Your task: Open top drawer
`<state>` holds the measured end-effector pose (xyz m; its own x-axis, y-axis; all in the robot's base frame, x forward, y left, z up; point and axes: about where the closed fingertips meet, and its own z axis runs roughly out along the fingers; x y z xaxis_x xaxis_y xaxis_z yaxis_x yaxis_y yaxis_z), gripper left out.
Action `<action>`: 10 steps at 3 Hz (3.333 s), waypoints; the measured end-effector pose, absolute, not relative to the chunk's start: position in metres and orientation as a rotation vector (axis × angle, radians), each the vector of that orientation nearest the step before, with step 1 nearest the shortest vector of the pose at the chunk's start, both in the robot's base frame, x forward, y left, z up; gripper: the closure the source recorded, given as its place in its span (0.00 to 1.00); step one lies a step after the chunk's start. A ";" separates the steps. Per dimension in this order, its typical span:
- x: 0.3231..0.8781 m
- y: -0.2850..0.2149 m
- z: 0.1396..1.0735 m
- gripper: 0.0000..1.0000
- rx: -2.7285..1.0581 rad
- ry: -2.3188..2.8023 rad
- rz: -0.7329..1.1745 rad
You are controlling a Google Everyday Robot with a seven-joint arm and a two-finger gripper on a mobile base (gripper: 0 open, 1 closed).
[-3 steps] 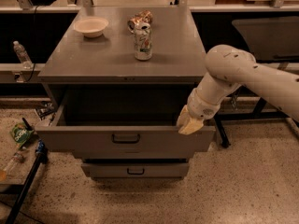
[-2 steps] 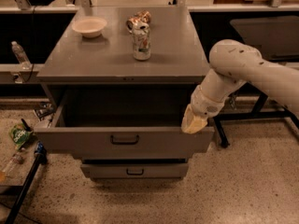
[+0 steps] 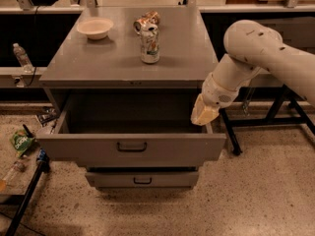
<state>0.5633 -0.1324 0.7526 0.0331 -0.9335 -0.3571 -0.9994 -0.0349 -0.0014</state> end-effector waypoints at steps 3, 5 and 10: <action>0.600 -0.076 0.696 1.00 -1.908 1.852 0.330; 0.599 -0.059 0.647 1.00 -1.962 1.870 0.378; 0.489 -0.090 0.644 1.00 -2.126 2.066 0.766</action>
Offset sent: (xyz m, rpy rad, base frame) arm 0.0367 0.0563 -0.0573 0.1696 -0.1916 -0.0492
